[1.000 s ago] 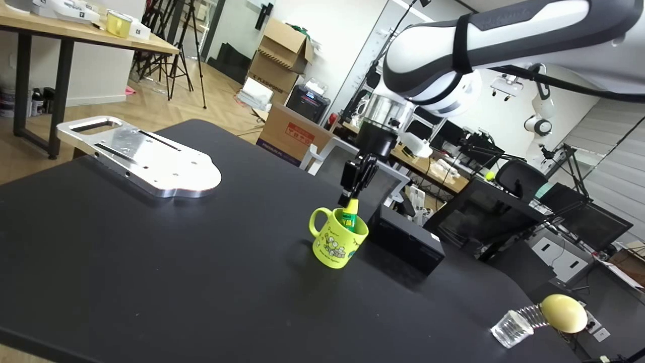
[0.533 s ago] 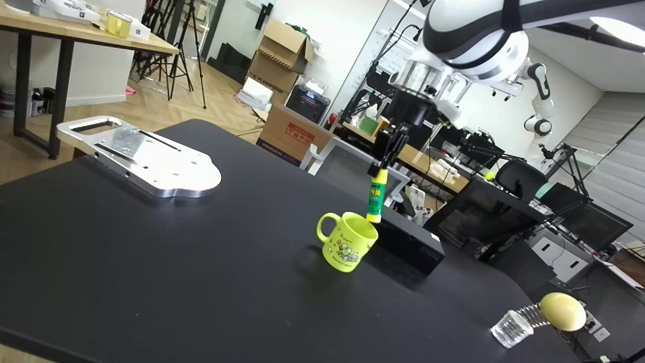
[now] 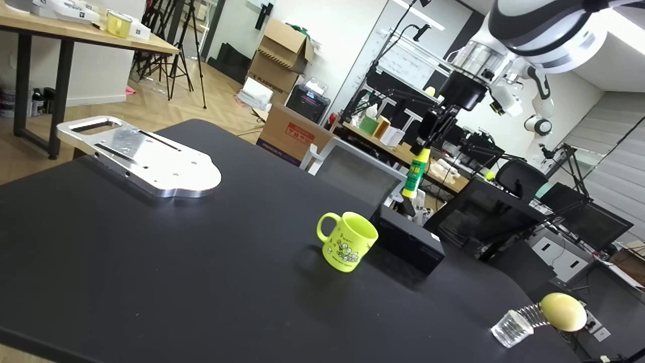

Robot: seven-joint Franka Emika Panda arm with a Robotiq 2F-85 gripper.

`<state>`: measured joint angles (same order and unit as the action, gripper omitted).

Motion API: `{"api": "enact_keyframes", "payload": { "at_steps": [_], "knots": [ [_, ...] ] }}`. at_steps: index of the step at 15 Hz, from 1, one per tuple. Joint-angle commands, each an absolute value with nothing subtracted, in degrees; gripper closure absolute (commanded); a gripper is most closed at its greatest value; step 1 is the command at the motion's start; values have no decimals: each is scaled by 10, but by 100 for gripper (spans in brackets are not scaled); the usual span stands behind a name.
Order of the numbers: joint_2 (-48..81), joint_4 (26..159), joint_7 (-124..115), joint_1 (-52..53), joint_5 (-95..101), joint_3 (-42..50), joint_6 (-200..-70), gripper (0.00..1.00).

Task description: Move the paper glue from the mug to the box

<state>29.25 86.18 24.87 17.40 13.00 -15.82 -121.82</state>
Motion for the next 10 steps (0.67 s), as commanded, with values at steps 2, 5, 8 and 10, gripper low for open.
{"api": "enact_keyframes", "payload": {
  "at_steps": [2, 5, 8, 10],
  "knots": [
    [233, 966, 224, 131, 107, -140, -1362, 91],
    [227, 1003, 196, 118, 117, -117, -1445, 91],
    [232, 1029, 160, 112, 119, -94, -1502, 91],
    [235, 1044, 148, 110, 121, -83, -1527, 91]
  ]
}}
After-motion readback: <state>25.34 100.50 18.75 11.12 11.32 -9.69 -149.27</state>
